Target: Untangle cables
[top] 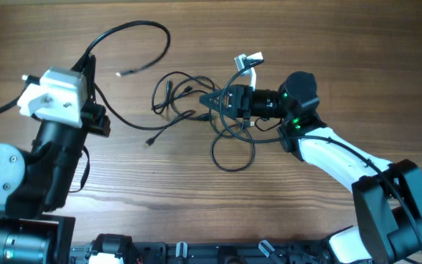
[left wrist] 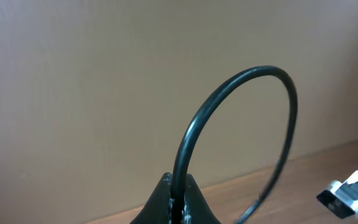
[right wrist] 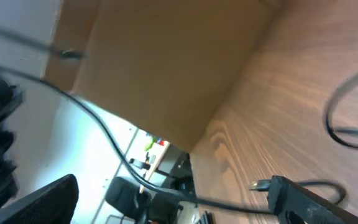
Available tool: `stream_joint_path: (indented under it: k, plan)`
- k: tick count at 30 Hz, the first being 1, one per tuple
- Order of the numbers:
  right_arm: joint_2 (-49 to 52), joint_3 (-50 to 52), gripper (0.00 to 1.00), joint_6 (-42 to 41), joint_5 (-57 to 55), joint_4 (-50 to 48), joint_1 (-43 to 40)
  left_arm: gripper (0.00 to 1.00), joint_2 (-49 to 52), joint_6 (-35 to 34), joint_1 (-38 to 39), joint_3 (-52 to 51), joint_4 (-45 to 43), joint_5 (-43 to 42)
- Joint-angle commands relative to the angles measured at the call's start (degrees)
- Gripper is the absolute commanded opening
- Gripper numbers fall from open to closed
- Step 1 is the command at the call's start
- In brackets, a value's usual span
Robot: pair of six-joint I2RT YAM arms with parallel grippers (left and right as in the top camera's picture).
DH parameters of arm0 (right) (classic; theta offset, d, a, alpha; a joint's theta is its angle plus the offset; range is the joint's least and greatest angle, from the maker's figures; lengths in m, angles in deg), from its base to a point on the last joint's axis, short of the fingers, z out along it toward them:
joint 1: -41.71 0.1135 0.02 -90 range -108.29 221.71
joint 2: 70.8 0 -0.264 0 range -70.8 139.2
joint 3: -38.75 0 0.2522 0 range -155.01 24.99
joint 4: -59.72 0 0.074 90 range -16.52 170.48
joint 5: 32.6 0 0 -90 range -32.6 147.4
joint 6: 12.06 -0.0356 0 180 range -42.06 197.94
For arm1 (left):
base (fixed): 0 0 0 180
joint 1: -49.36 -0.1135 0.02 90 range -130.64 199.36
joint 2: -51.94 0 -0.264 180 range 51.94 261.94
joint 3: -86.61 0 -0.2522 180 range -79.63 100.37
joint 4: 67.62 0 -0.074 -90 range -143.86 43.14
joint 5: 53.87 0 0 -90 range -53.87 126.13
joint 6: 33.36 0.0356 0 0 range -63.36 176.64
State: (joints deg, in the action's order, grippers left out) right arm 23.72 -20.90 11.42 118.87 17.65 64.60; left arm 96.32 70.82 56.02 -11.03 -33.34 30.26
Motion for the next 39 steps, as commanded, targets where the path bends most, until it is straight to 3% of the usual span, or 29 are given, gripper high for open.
stream_joint_path:
  k: [1,4,6,11,19,20,24,30,31,33,35,39]
  plan:
    - [-0.2,-0.5,1.00,-4.5,0.9,-6.8,0.1,0.04,-0.1,-1.2,-0.2,0.1,-0.2,-0.7]
    - [-0.2,-0.5,1.00,-6.3,0.9,-17.5,0.1,0.04,-0.1,-1.2,-0.2,0.1,0.2,-5.4]
    - [-0.2,-0.5,1.00,-1.7,0.3,-23.4,0.1,0.04,0.0,-1.2,-0.2,0.1,0.7,-10.9]
    - [-0.2,-0.6,1.00,-0.2,-6.9,-31.3,0.6,0.04,2.1,-5.9,-0.1,0.1,1.4,-21.4]
    - [-0.2,-0.6,0.99,7.3,-10.4,-34.3,4.0,0.04,7.1,-7.5,-0.1,0.1,1.3,-30.4]
    - [-0.2,-0.6,0.91,8.0,-10.7,-34.3,4.5,0.04,7.6,-7.7,-0.1,0.1,1.3,-30.8]
    - [-0.2,-0.6,0.12,7.8,-11.2,-34.4,4.9,0.04,9.0,-8.7,-0.1,0.1,1.3,-30.8]
    - [-0.4,-0.9,0.04,-1.4,-16.4,-39.0,4.8,0.04,8.9,-8.7,-0.1,0.1,1.1,-30.5]
    - [-0.7,-1.2,0.04,-2.2,-16.8,-39.0,4.8,0.13,8.9,-8.7,-0.1,0.1,1.1,-30.5]
    - [-1.7,-1.8,0.05,-2.7,-17.0,-39.0,4.8,0.45,8.9,-8.7,-0.1,0.1,1.1,-30.5]
    - [-3.3,-2.2,0.04,-2.7,-18.6,-39.0,4.8,0.98,8.9,-8.7,-0.1,0.1,1.2,-30.5]
    - [-5.7,-2.5,0.05,-2.7,-22.1,-35.7,4.8,1.00,9.1,-8.5,-0.1,0.1,4.6,-30.5]
